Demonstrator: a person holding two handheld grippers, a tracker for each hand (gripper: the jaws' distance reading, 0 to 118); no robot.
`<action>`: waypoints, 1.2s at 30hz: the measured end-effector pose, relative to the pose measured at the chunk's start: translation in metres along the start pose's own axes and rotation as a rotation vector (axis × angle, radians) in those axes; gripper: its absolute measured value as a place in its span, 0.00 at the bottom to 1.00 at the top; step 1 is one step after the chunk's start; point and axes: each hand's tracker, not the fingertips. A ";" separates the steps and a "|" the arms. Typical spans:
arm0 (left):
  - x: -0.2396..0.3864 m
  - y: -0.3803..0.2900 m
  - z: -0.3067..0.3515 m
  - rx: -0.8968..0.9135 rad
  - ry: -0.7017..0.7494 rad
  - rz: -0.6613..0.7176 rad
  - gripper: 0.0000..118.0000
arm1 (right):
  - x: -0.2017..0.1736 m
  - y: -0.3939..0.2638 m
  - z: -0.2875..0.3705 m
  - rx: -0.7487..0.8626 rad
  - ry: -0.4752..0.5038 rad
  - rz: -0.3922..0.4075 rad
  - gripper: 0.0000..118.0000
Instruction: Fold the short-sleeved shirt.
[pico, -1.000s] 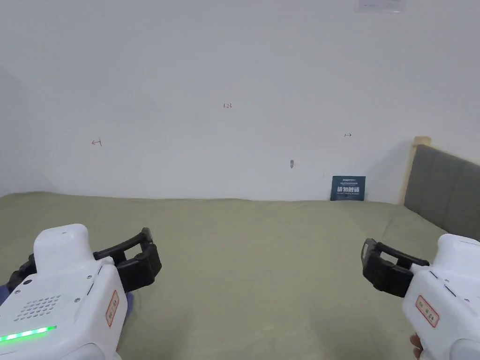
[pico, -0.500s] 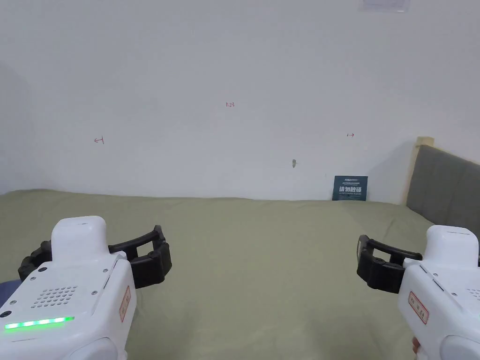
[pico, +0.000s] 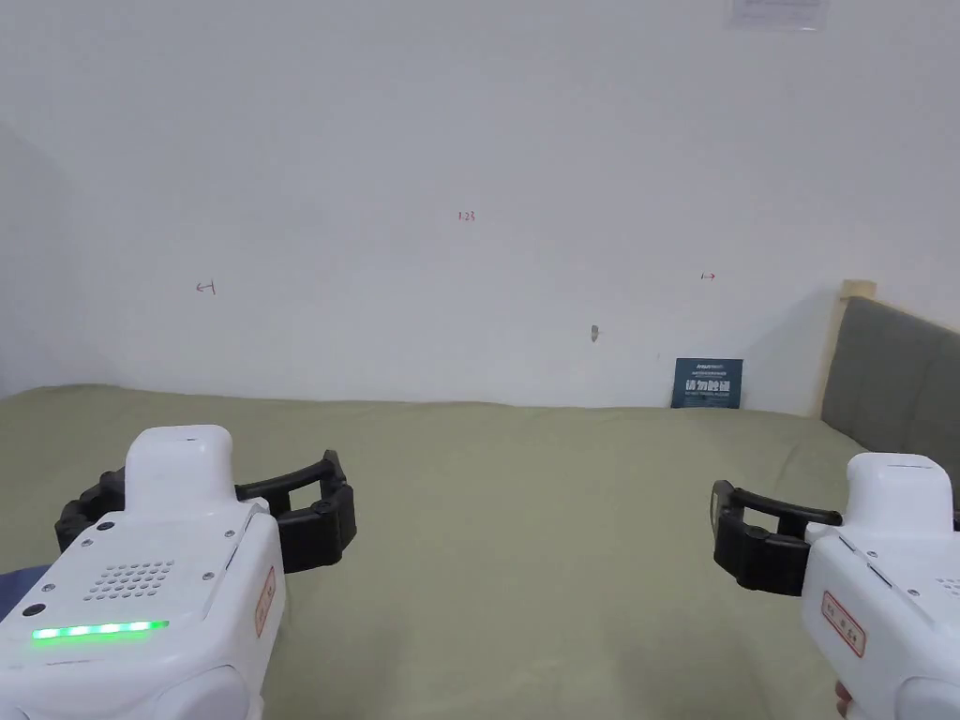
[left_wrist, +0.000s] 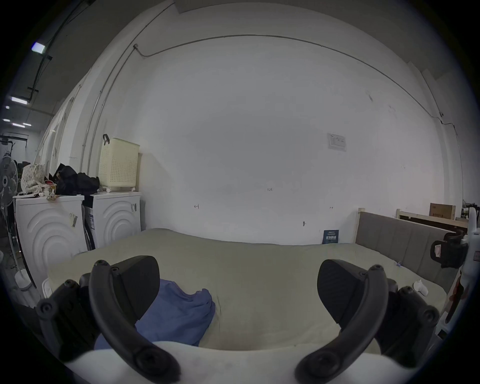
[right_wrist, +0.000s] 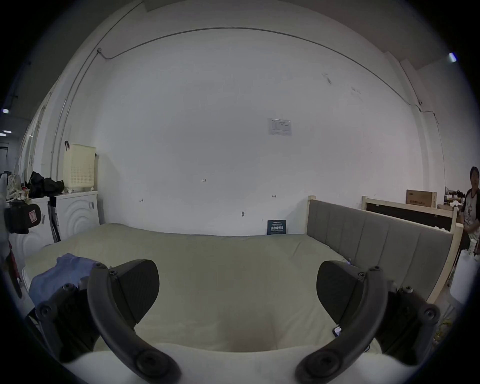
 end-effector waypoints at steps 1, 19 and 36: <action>0.001 0.000 0.001 0.002 0.002 -0.001 1.00 | 0.001 -0.001 -0.003 -0.006 0.003 -0.003 1.00; -0.042 0.002 0.040 0.039 0.192 -0.018 0.00 | -0.055 -0.003 0.004 -0.030 0.211 0.033 0.00; -0.207 -0.038 0.129 -0.212 0.562 0.033 0.00 | -0.291 -0.053 -0.010 -0.127 0.826 0.065 0.00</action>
